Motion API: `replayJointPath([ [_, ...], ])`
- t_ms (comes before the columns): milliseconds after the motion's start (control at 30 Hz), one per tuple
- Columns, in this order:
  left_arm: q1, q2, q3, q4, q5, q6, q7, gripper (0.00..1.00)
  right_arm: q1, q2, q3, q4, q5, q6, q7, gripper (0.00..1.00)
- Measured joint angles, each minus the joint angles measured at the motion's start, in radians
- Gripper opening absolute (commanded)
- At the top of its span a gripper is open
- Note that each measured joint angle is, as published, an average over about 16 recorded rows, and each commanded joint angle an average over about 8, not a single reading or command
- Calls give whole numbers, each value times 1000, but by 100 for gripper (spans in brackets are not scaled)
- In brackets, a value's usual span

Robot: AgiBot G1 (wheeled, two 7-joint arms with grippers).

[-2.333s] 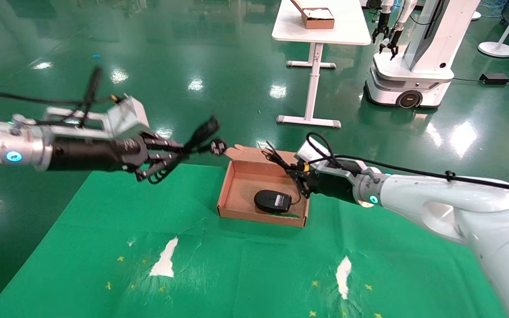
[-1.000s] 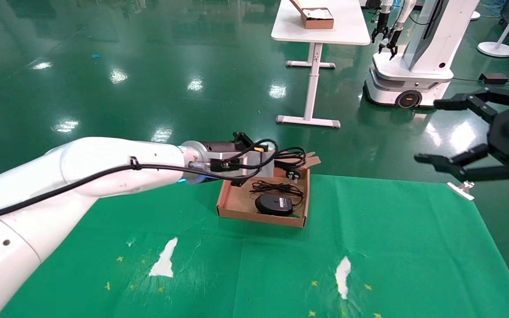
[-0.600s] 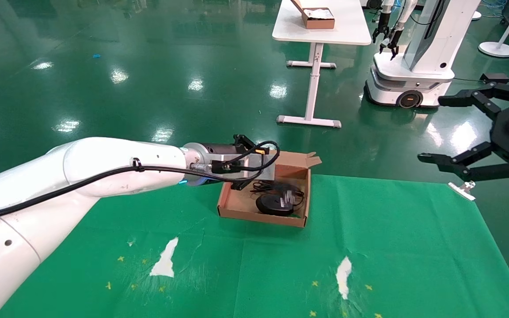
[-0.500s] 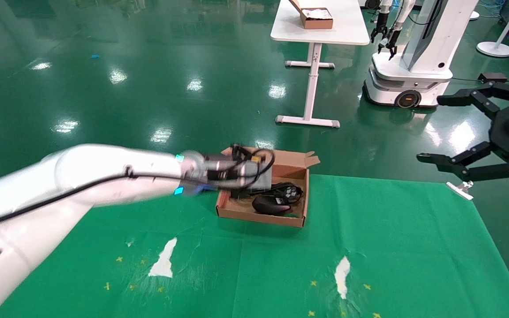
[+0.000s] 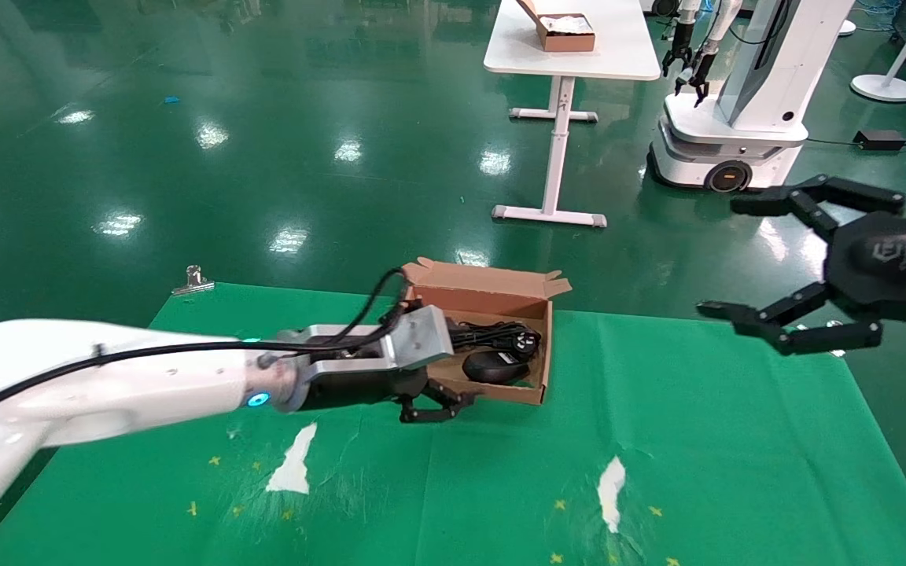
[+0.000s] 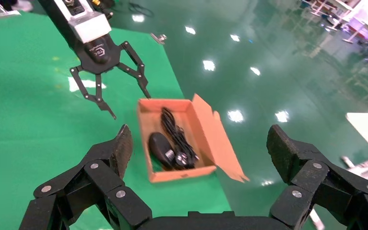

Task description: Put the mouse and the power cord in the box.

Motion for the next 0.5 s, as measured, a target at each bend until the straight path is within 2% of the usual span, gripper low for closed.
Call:
replayJointPath([
  [500, 170, -191, -233, -180, -208, 225, -102, 100, -206, 16, 59, 240, 142, 27, 132, 100],
])
